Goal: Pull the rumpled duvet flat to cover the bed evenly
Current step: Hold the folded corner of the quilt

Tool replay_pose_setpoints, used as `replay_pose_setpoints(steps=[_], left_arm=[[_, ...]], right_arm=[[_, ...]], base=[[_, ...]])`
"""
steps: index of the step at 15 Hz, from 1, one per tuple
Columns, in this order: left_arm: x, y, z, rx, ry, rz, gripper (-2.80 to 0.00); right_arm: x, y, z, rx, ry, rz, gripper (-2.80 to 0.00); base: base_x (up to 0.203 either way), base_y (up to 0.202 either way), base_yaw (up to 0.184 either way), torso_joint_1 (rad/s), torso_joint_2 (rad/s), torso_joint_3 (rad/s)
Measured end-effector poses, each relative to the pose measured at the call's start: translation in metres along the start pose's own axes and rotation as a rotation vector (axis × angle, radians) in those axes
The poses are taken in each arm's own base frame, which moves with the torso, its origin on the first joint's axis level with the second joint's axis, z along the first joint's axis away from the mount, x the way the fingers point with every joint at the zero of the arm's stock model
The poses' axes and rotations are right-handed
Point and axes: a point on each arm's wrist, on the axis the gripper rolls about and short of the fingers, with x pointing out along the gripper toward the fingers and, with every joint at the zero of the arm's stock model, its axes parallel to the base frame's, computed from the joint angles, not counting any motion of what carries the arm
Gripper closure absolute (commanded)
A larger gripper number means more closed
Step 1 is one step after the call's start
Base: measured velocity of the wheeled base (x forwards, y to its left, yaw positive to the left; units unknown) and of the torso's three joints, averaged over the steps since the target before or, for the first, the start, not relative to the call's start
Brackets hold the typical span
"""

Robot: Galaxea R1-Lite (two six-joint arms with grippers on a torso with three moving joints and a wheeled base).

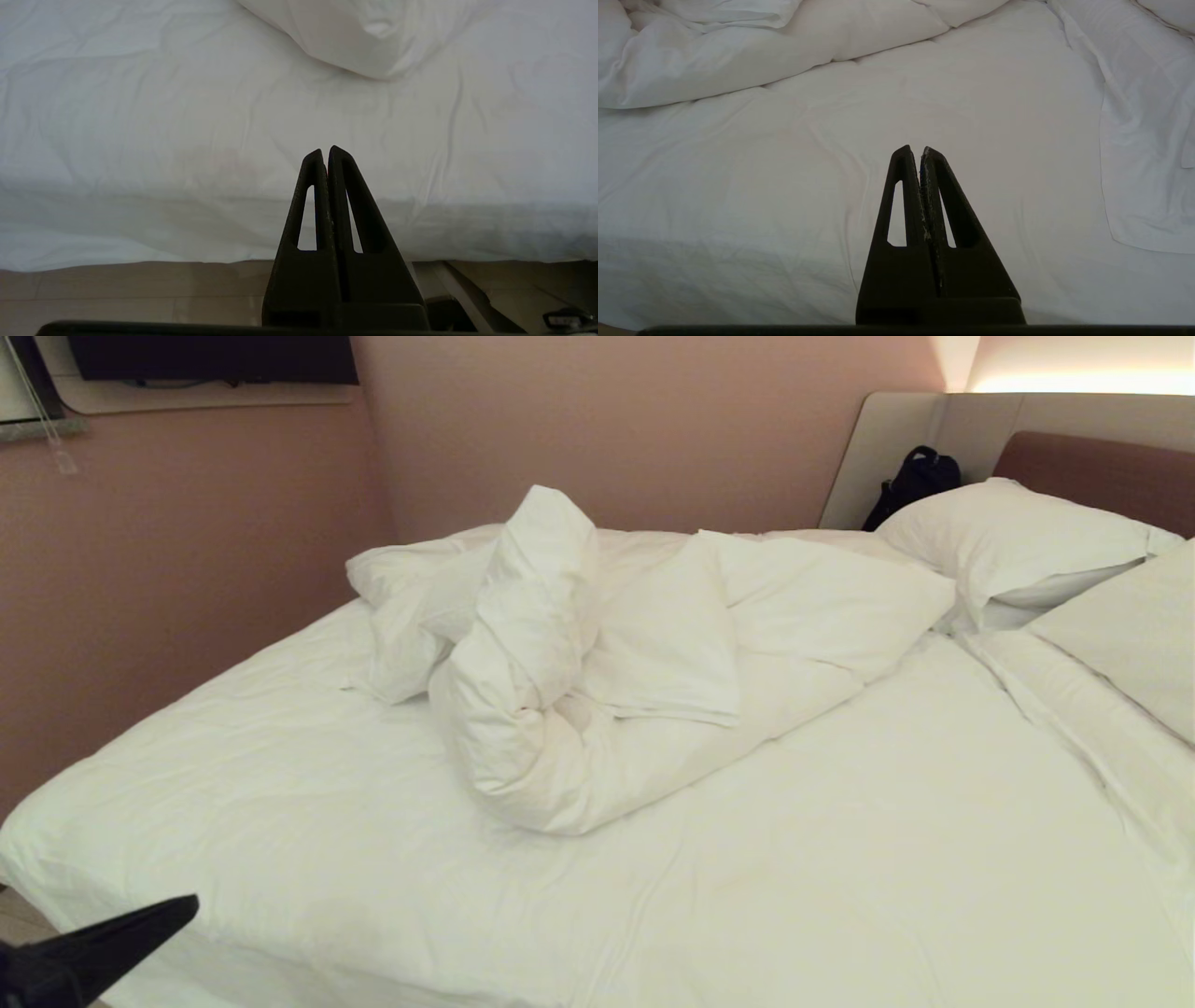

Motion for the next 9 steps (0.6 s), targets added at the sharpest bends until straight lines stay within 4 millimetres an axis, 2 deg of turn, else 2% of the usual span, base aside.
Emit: replay_pose_setpoints(steps=[4,9], left_arm=[[0.056,0.013,0.034,-0.035,0.043,-0.004,0.0],[0.12,0.02,0.054,-0.036,0.064,-0.044,0.0]], right_arm=[[0.0,0.0,0.0,0.0,0.0,0.0,0.0],[0.0,0.0,0.0,0.0,0.0,0.0,0.0]], base=[[0.0,0.0,0.0,0.0,0.0,0.0],[0.0,0.0,0.0,0.0,0.0,0.0]])
